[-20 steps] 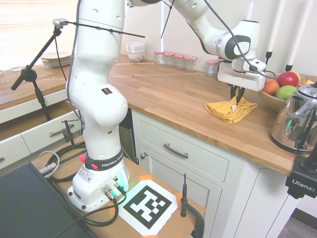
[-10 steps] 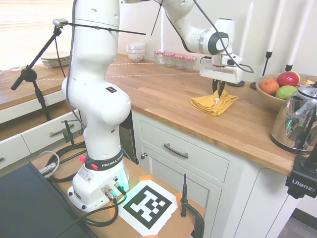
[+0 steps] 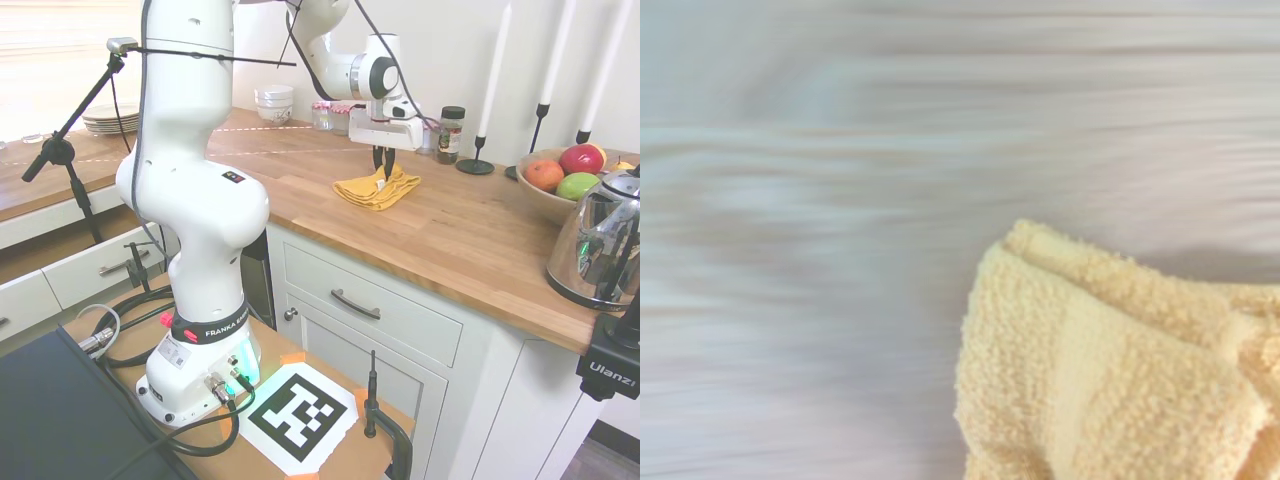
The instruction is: Wipe the counter
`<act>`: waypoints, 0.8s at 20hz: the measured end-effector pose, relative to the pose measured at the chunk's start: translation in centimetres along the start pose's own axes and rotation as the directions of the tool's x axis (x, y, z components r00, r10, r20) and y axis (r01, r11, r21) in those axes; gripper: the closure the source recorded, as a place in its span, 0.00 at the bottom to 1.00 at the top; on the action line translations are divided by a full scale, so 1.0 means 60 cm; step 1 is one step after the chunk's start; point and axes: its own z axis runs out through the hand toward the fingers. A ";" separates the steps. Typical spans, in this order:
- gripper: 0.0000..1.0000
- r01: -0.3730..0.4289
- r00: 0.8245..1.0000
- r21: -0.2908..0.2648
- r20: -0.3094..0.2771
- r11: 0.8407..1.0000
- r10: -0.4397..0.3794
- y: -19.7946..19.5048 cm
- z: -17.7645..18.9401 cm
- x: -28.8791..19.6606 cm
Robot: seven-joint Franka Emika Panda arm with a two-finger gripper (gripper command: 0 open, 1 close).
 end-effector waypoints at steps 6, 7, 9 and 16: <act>1.00 0.032 0.999 0.005 -0.019 0.999 -0.032 -0.094 -0.010 -0.105; 1.00 0.036 0.999 0.002 -0.020 0.999 -0.036 -0.108 -0.011 -0.118; 1.00 0.043 0.999 -0.004 -0.025 0.999 -0.043 -0.135 -0.013 -0.138; 1.00 0.077 0.996 -0.019 -0.038 0.997 -0.078 -0.251 -0.024 -0.218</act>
